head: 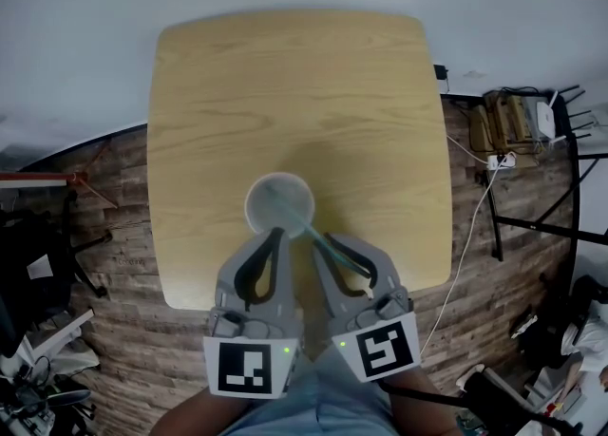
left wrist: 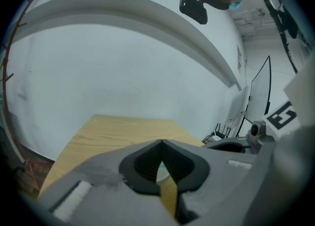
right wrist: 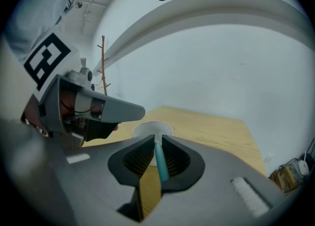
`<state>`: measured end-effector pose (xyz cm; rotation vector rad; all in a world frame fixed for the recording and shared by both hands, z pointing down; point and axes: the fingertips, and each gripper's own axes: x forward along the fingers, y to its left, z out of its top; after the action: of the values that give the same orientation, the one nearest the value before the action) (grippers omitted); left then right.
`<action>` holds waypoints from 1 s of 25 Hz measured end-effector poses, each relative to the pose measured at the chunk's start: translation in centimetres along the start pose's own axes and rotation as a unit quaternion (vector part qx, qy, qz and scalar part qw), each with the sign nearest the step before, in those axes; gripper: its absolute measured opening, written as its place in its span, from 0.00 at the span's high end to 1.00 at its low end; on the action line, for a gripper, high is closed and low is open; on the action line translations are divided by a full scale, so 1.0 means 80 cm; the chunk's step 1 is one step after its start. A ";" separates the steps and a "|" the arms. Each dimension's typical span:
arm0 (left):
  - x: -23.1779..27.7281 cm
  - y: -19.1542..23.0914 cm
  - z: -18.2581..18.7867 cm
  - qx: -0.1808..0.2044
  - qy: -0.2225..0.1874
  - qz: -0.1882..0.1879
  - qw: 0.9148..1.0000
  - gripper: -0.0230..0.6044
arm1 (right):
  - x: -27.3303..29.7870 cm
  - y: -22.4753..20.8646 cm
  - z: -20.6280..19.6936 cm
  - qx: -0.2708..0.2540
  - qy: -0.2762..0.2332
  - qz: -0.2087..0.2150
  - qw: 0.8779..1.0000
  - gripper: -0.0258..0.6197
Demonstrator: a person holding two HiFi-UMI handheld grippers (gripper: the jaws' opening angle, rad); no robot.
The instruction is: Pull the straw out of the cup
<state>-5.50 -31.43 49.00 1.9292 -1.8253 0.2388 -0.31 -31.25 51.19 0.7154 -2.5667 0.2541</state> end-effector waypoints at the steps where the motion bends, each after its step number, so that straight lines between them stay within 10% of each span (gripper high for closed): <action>1: 0.001 0.000 -0.001 0.000 0.001 0.000 1.000 0.93 | 0.000 -0.001 -0.001 0.001 0.001 0.000 1.000 0.88; 25: -0.033 0.004 0.030 0.023 -0.031 -0.013 0.999 0.93 | -0.020 0.019 0.033 0.002 -0.027 -0.028 0.999 0.90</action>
<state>-6.53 -30.15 45.80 2.0104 -1.8485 0.2173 -0.88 -30.03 48.01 0.8037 -2.5929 0.2237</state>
